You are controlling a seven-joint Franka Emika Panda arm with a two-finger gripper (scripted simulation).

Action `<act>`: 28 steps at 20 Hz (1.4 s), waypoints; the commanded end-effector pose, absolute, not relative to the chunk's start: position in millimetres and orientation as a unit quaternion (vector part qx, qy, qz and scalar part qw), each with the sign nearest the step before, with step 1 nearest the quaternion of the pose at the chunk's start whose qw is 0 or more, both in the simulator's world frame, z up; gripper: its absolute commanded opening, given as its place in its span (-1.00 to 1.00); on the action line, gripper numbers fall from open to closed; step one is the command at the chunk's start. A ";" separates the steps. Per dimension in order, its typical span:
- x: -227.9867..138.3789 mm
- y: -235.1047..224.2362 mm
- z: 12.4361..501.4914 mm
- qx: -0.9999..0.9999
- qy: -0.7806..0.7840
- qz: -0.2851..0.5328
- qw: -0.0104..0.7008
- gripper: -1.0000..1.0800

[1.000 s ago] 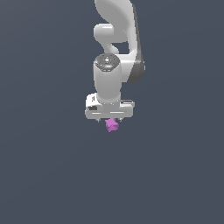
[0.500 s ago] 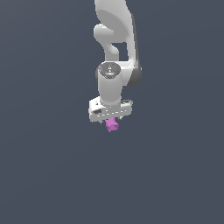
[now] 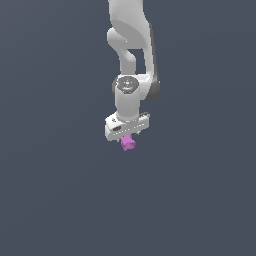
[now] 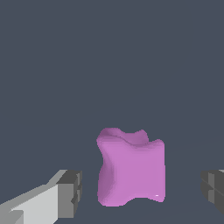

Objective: Pick up the object and move it to a goal position.

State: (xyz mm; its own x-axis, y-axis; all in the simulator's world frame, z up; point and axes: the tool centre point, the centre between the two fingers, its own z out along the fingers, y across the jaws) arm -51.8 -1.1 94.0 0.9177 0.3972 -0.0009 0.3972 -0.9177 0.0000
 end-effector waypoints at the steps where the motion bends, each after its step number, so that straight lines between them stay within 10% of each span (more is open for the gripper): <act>1: -54.9 -0.3 90.8 0.977 0.213 0.000 0.000 0.92; 23: -56.4 -0.1 39.5 0.976 0.217 0.000 0.000 0.92; 24: -56.4 -0.1 39.5 0.976 0.217 0.000 0.000 -1.00; 28: -56.4 -0.1 39.5 0.976 0.217 0.000 0.000 -1.00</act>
State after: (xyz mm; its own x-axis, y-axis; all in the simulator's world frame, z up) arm -56.3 -0.5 40.4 0.9061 0.4230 0.0005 0.4230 -0.9061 0.0005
